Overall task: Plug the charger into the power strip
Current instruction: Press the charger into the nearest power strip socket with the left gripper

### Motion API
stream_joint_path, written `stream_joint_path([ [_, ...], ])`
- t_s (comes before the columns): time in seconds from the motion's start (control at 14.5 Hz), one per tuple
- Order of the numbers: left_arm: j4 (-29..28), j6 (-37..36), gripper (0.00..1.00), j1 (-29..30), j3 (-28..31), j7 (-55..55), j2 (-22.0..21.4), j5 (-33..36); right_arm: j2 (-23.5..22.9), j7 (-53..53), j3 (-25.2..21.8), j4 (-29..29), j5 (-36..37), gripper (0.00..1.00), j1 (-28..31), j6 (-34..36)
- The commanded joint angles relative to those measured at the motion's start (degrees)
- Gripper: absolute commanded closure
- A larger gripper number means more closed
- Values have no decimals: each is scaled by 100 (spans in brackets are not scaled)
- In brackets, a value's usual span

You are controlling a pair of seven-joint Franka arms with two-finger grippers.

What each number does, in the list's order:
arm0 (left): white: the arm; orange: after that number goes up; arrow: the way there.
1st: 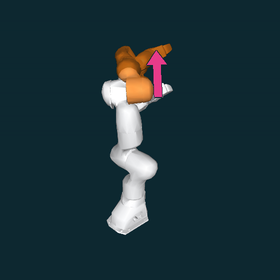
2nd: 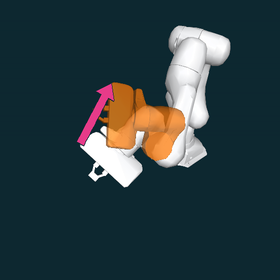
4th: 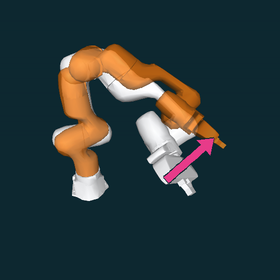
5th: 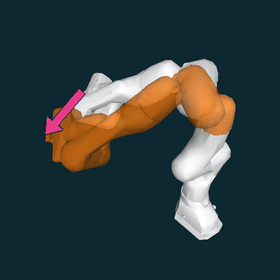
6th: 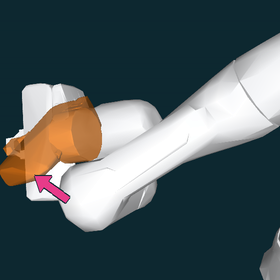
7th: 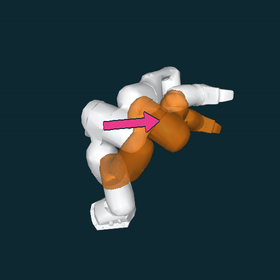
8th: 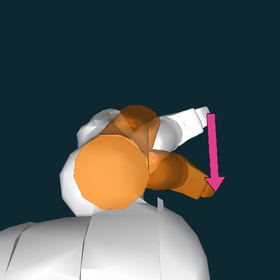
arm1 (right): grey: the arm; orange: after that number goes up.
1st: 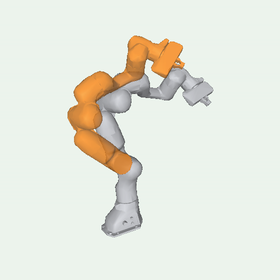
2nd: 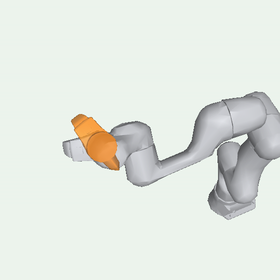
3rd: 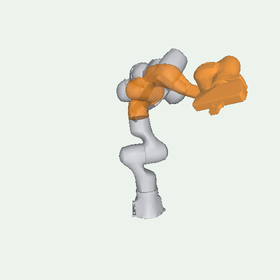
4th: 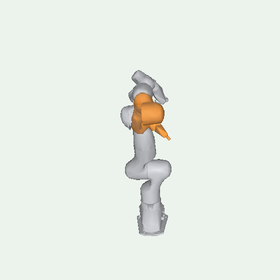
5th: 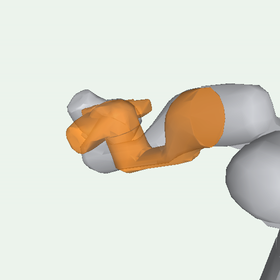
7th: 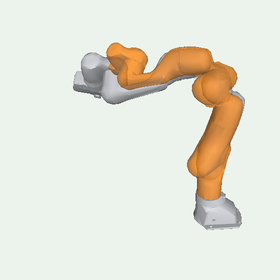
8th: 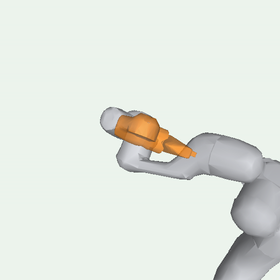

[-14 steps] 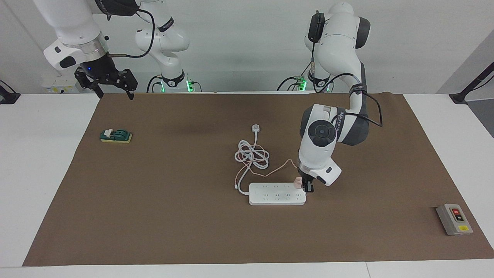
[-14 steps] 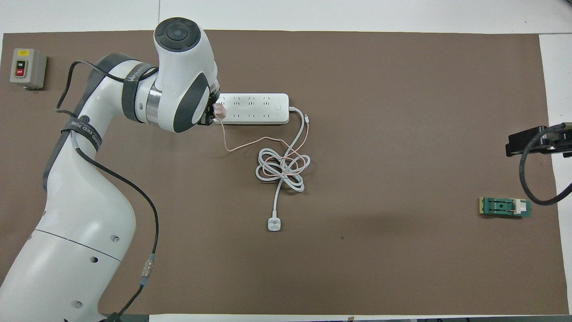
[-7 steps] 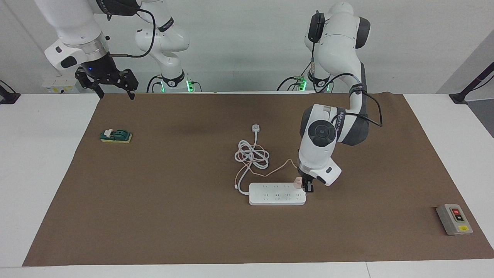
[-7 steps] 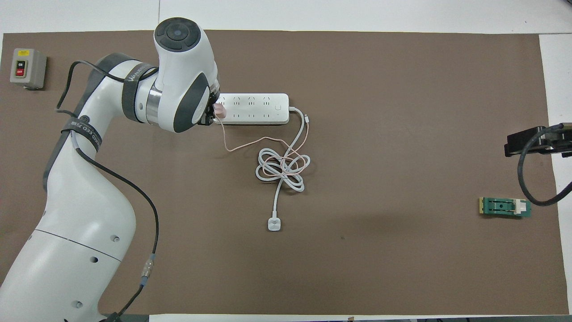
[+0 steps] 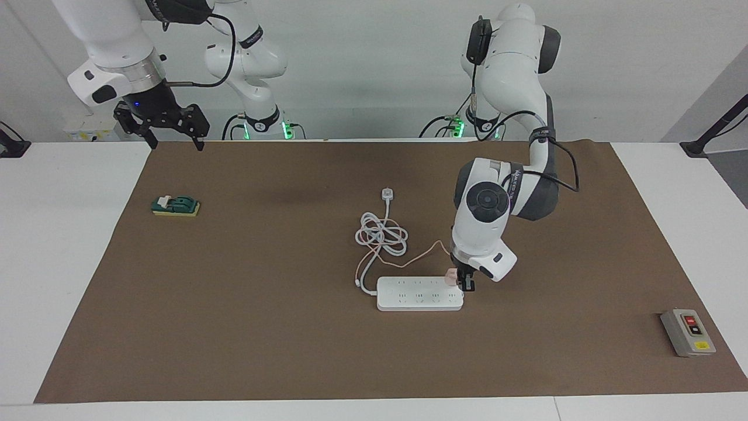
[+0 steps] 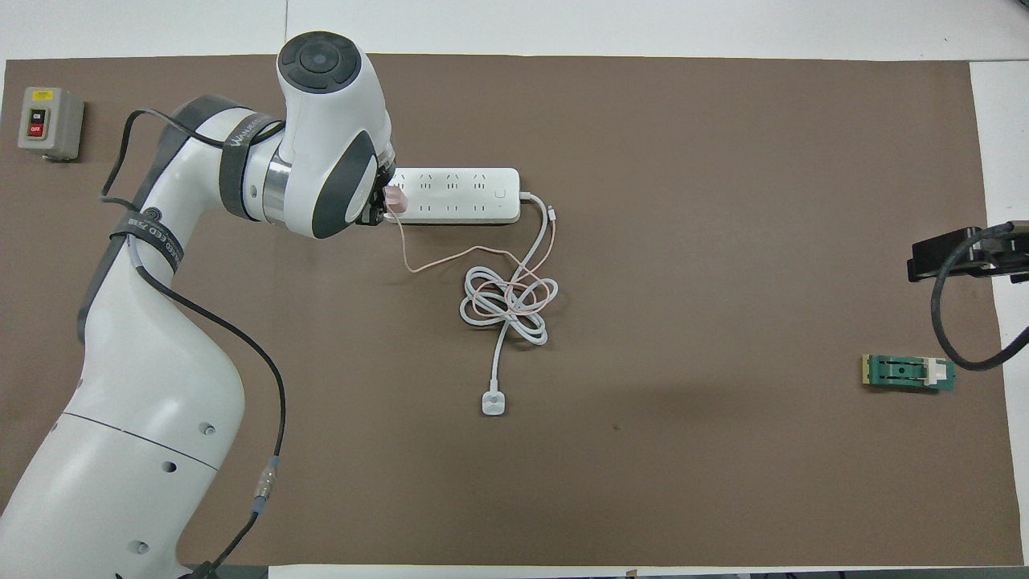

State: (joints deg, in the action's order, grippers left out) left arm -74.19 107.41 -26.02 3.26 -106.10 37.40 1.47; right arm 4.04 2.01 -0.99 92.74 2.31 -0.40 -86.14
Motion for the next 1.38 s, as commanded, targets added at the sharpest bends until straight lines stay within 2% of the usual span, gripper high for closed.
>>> stream_joint_path([
  [0.0, -51, 52, 100, -53, 26, 63, 145, -42, 88, 19, 46, 77, 24, 0, 32, -35],
  [1.31, 54, 43, 100, 18, 26, 125, 84, -77, 88, 19, 46, 77, 24, 0, -3, -52],
])
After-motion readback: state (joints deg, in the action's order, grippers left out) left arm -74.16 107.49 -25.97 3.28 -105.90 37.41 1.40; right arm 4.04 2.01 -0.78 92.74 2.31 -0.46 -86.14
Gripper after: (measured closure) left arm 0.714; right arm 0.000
